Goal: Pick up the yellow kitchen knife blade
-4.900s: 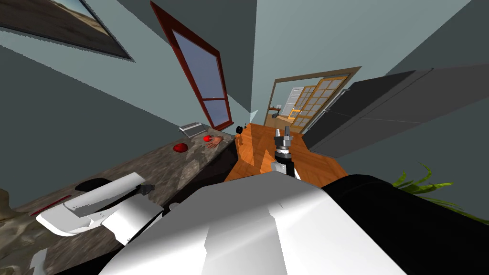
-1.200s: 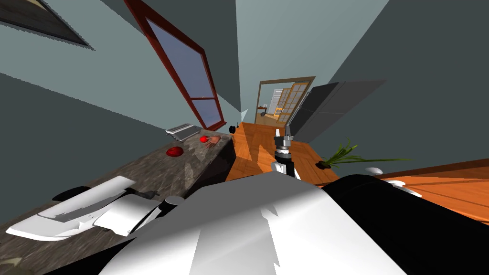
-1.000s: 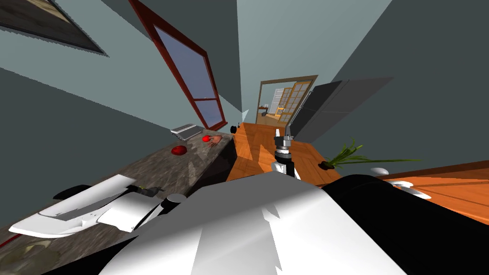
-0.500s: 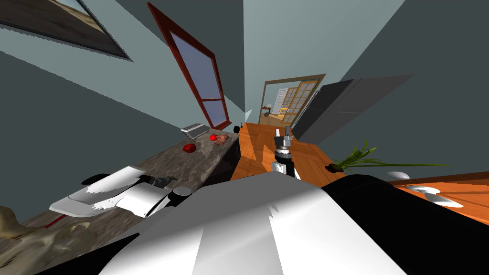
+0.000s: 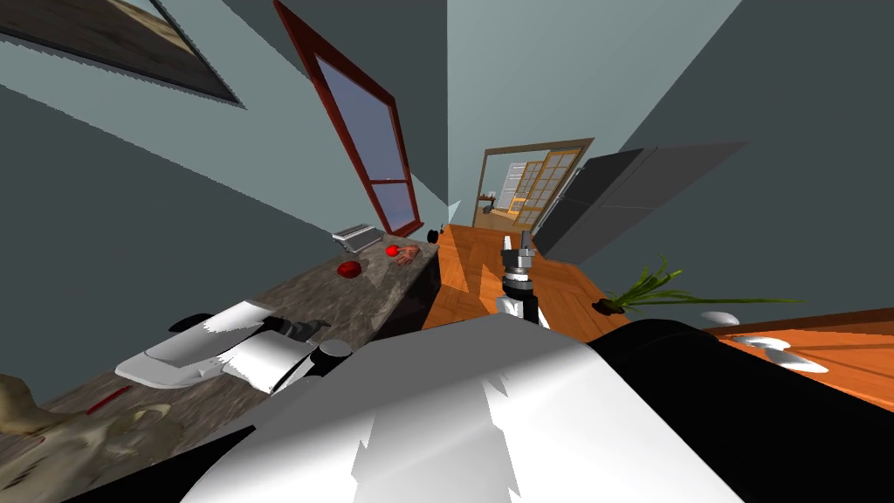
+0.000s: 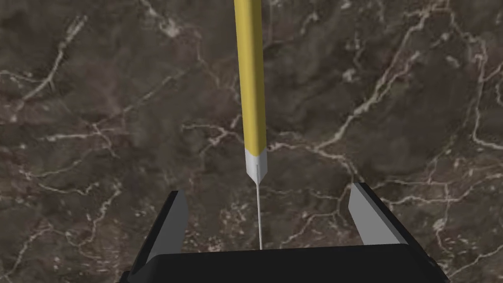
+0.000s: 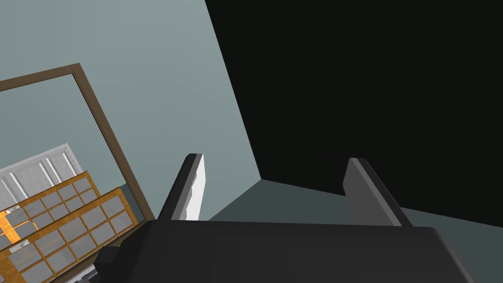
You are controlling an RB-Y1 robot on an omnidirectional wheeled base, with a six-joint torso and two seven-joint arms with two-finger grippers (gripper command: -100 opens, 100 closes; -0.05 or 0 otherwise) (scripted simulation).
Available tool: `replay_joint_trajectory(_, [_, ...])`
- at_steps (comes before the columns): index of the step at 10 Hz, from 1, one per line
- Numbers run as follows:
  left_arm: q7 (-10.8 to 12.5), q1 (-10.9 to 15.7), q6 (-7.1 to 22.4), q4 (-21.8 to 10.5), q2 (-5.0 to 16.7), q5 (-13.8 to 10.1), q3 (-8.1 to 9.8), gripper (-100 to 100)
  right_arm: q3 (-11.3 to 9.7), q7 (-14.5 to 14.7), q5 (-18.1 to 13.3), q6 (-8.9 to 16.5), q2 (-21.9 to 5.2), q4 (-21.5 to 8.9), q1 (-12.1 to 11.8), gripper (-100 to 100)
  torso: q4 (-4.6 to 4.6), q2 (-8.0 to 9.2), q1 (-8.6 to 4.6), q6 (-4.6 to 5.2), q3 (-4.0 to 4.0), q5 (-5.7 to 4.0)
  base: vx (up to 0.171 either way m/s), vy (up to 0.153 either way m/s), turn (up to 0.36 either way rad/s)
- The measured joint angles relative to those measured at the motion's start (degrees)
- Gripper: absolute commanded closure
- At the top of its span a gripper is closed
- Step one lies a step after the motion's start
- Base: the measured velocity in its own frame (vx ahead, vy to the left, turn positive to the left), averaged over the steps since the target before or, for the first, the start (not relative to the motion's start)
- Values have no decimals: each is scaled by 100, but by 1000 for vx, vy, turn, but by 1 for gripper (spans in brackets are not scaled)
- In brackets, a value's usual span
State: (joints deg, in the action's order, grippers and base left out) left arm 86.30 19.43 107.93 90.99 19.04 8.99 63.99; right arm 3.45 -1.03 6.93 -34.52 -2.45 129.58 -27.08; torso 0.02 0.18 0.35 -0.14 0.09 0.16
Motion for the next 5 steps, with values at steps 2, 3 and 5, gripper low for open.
replay_joint_trajectory(2, [209,-54,-122,-48,-65,-35,-117,-100,0,0,0,0,0,0,0,0,3,11,6,-2,7,1,-59,42,-72])
replay_joint_trajectory(3, [327,-86,-190,-71,-103,-55,-186,-100,0,0,0,0,0,0,0,0,3,13,8,-2,8,2,-65,46,-90])
replay_joint_trajectory(5, [487,-124,-276,-83,-168,-71,-274,100,0,0,0,0,0,0,-1,0,2,5,1,-4,4,0,-17,12,-9])
